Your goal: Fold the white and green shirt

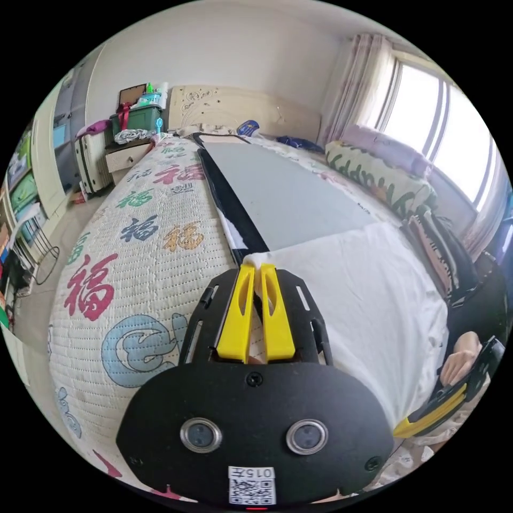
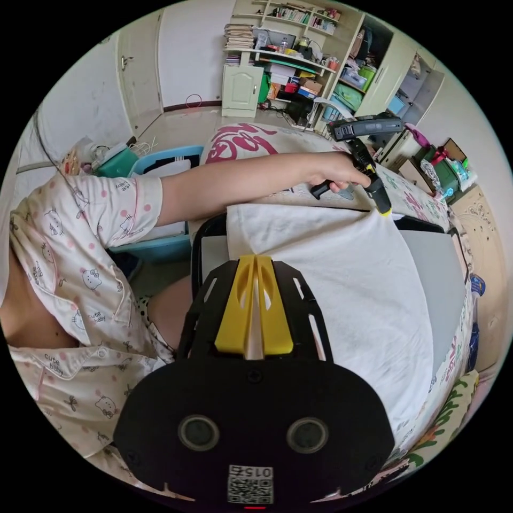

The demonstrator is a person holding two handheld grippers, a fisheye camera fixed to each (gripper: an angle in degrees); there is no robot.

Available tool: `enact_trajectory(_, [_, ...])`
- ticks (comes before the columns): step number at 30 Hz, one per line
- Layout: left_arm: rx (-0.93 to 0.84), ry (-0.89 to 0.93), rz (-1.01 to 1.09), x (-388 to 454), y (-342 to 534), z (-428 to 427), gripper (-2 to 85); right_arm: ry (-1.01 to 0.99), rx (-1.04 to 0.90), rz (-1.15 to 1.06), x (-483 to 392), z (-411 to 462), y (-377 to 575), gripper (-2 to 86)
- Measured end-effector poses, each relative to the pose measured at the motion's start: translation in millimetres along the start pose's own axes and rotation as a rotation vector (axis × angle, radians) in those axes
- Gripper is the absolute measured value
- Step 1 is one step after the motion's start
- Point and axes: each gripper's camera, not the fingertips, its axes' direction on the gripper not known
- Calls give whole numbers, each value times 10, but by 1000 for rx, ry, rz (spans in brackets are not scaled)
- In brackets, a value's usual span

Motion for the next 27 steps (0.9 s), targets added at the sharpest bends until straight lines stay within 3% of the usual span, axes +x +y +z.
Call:
enact_trajectory(9, [45,103,-15,-368,638,416,45,119,182,77,-327,-744,1143,51])
enact_trajectory(13, [88,-61,31,-330,987,409,60,208,325,394,-41,-1408,2198,69])
enact_trajectory(16, [187,-48,26,-237,1209,355,60,365,416,643,153,-1873,3113,67])
enact_trajectory(19, [258,62,117,118,1337,419,52,403,378,827,412,-2172,3741,81])
enact_trajectory(23, [156,242,337,955,1277,853,49,415,406,878,752,-2402,4140,106])
enact_trajectory(27, [66,302,471,1753,1147,1415,53,363,433,885,1147,-2547,4301,96])
